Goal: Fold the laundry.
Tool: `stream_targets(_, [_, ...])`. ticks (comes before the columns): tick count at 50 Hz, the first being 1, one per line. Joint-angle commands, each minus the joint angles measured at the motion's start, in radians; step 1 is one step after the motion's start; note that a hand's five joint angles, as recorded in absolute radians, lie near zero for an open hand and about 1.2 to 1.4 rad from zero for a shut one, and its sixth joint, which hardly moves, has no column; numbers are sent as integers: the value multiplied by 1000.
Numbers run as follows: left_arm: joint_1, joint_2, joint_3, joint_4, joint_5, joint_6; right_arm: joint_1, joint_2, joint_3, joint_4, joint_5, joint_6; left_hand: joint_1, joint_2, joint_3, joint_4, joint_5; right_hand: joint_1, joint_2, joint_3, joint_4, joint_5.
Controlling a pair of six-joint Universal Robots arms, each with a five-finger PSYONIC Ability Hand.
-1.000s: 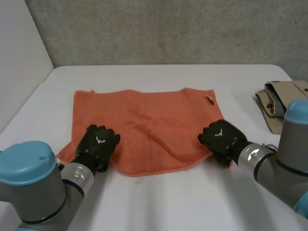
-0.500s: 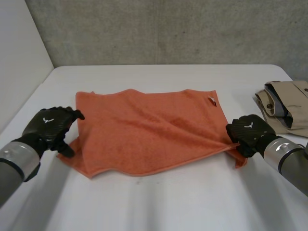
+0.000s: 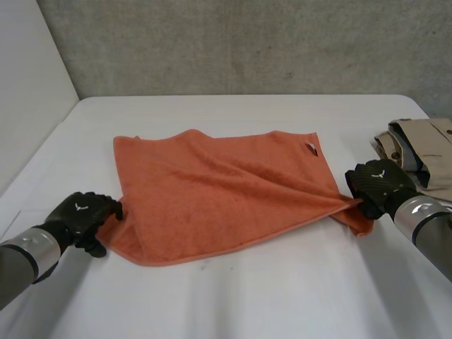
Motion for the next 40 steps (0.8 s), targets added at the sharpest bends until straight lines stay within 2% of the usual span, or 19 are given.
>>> stream_targets(1, [0,-38,17,42,-1,46,3,0,7,2,-5,0,71,78,77,80,87,414,224,219,208,230])
stream_targets(13, [-13,-94,70,55,-3,48,3,0,14,0,-5,0,215,222,221,223,231,414,224,219,208,230])
stream_targets(31, [-17,-150,126,53,-9,49,4,0,20,0,-6,-5,265,272,271,273,281,414,224,219,208,230])
stream_targets(40, [-30,-171,153,47,-9,49,3,0,23,-1,-6,-5,362,369,368,370,378,414,224,219,208,230])
